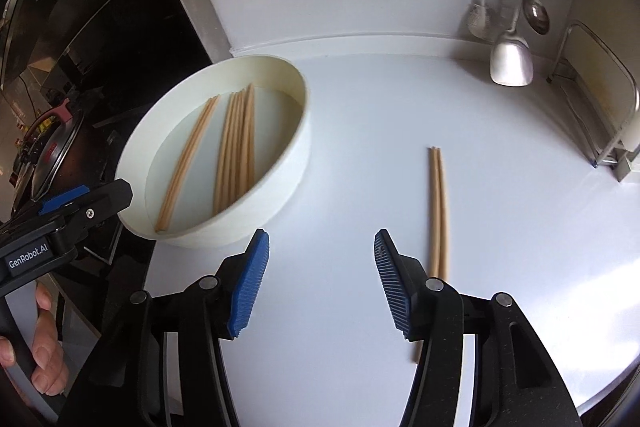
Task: Organize utensils
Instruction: 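Move both open tools back to the last two chopsticks on the counter, then close the right tool on one chopstick while the left tool grasps the other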
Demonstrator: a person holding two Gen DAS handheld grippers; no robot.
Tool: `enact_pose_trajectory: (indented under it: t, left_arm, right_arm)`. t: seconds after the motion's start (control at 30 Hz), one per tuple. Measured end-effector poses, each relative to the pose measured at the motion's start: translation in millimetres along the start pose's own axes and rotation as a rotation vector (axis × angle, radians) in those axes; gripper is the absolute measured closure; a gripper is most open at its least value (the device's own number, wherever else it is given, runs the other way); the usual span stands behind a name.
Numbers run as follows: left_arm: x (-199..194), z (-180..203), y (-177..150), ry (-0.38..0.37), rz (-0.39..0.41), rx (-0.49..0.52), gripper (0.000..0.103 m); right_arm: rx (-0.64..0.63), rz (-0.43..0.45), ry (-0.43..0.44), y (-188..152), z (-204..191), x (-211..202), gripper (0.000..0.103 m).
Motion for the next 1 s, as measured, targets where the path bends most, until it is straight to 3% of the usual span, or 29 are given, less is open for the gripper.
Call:
enact_pose_trajectory:
  t: [0.43, 0.67, 1.0]
  left_arm:
    - [21.4, 90.0, -21.8, -0.079, -0.018, 0.113, 0.011]
    - [35.6, 105.5, -28.6, -0.074, -0.02, 0.108, 0.011]
    - [36.7, 105.2, -37.7, -0.054, -0.025, 0.12, 0.011]
  right_arm:
    - [0.06, 0.028, -0.135, -31.4, 108.3, 1.6, 0.047]
    - [0.047, 0.032, -0.157, -39.5, 127.9, 30.6, 0.047]
    - [-0.016, 0.063, -0.197, -38.1, 124.5, 57.1, 0.047]
Point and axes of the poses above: each gripper's, at about its wrist camera, not at the fingertips, and x roughly the way its jaws point, z to its right, y to its top, the point moved 9 cm from there along x, roughly the way its jaws point, and after that the axes turned 9 degrees about x, right-handed, at the moved point
